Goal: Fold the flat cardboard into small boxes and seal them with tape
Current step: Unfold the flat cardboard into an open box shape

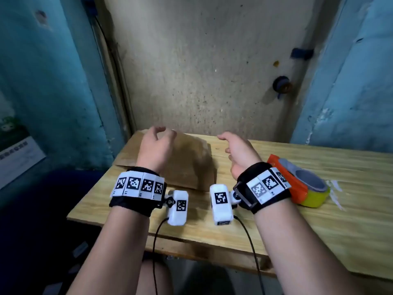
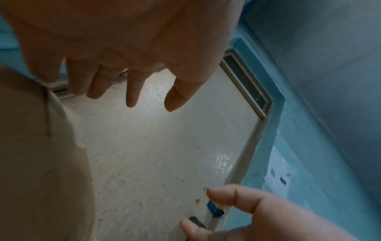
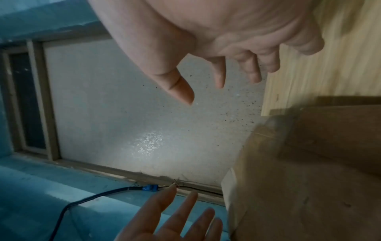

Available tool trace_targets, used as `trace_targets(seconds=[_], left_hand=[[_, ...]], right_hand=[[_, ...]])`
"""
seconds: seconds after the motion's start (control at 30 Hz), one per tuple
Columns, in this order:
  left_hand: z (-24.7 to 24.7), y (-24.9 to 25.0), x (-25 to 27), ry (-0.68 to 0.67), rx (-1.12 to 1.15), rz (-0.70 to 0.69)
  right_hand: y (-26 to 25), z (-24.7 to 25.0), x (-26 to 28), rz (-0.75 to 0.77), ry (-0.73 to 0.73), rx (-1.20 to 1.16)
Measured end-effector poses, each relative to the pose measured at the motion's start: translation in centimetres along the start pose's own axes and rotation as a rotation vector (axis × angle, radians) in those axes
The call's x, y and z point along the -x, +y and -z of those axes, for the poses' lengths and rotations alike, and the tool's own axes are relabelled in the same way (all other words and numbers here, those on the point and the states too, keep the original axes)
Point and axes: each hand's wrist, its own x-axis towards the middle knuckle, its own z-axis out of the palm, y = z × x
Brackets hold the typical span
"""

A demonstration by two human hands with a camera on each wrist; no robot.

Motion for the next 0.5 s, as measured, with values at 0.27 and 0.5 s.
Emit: trace_targets(seconds=[0.27, 0.5], left_hand=[[0.7, -2.1, -1.4, -0.117, -0.064, 0.189], [1.1, -2.3, -1.4, -0.114, -0.094, 0.181]], right_hand=[[1.3, -1.4, -2.4, -0.119, -0.096, 0.041], [2.5, -2.1, -3.1, -0.176, -0.128, 0.017]])
